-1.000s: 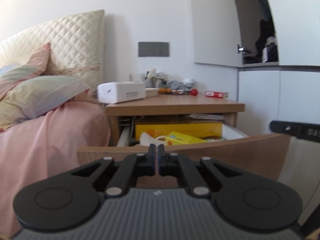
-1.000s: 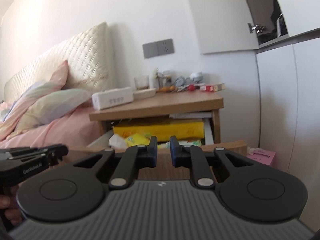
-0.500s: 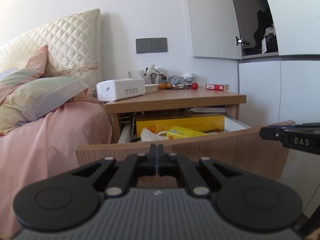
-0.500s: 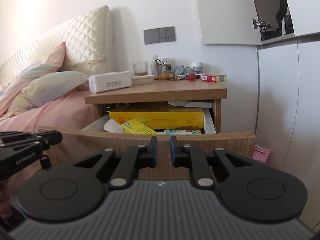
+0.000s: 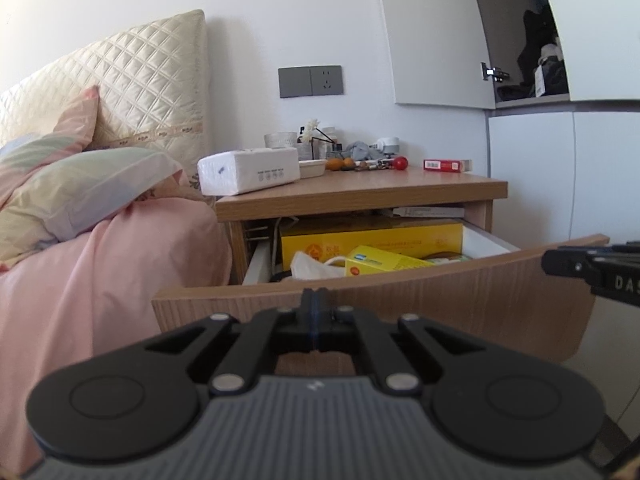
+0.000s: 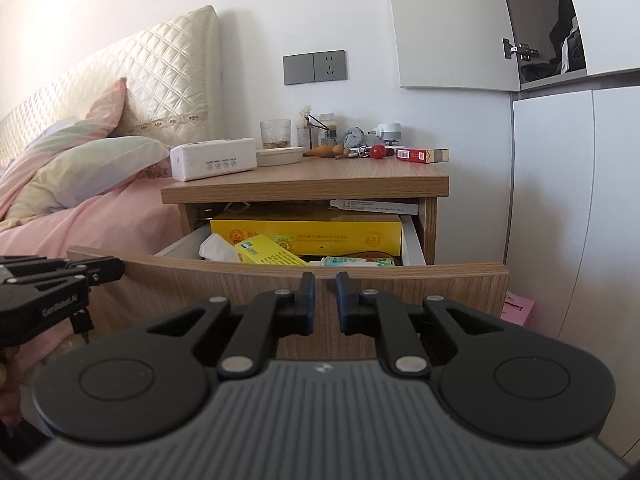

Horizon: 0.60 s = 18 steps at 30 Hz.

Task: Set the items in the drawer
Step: 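Push the drawer front shut with the closed left gripper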

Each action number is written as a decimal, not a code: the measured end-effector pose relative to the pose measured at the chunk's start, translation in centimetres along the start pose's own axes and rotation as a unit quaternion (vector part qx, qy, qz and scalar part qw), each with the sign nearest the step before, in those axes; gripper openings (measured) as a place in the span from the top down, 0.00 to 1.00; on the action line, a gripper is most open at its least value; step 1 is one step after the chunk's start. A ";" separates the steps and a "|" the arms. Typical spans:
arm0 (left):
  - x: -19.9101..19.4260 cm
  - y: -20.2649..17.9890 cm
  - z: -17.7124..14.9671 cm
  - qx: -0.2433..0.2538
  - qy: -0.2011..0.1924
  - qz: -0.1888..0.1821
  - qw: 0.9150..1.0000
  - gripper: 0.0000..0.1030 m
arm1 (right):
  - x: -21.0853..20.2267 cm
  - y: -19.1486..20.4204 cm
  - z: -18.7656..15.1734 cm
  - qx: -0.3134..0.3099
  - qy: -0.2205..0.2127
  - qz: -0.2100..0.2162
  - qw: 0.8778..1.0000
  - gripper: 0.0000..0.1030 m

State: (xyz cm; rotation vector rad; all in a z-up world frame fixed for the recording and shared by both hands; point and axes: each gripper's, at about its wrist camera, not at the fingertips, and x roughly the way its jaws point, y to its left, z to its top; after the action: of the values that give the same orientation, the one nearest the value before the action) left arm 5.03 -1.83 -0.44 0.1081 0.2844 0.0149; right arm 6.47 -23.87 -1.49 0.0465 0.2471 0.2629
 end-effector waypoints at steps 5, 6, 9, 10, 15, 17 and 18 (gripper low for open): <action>0.7 -0.2 0.2 0.005 0.000 0.005 1.000 0.99 | 0.7 0.1 0.2 0.000 0.001 -0.006 1.000 0.87; 1.0 -0.3 0.2 0.007 0.000 0.006 1.000 0.99 | 0.9 0.1 0.3 0.001 0.002 -0.007 1.000 0.87; 1.8 -0.4 0.5 0.009 0.002 0.008 1.000 0.99 | 1.7 0.0 0.6 0.005 0.005 -0.011 1.000 0.87; 2.1 -0.3 0.7 0.007 0.003 0.008 1.000 0.99 | 2.0 0.0 0.7 0.008 0.006 -0.012 1.000 0.87; 3.9 -0.3 1.2 0.012 0.004 0.010 1.000 0.99 | 3.8 0.1 1.4 0.012 0.011 -0.023 1.000 0.86; 4.6 -0.3 1.4 0.015 0.003 0.012 1.000 0.99 | 4.5 0.1 1.7 0.011 0.013 -0.026 1.000 0.85; 5.0 -0.3 1.4 0.015 0.003 0.012 1.000 0.99 | 4.9 0.0 1.8 0.011 0.014 -0.027 0.999 0.85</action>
State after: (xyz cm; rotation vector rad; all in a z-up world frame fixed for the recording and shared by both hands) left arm 10.21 -2.12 -0.48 0.1418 0.2892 0.0350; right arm 11.46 -22.56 -0.89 0.0574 0.2794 0.2064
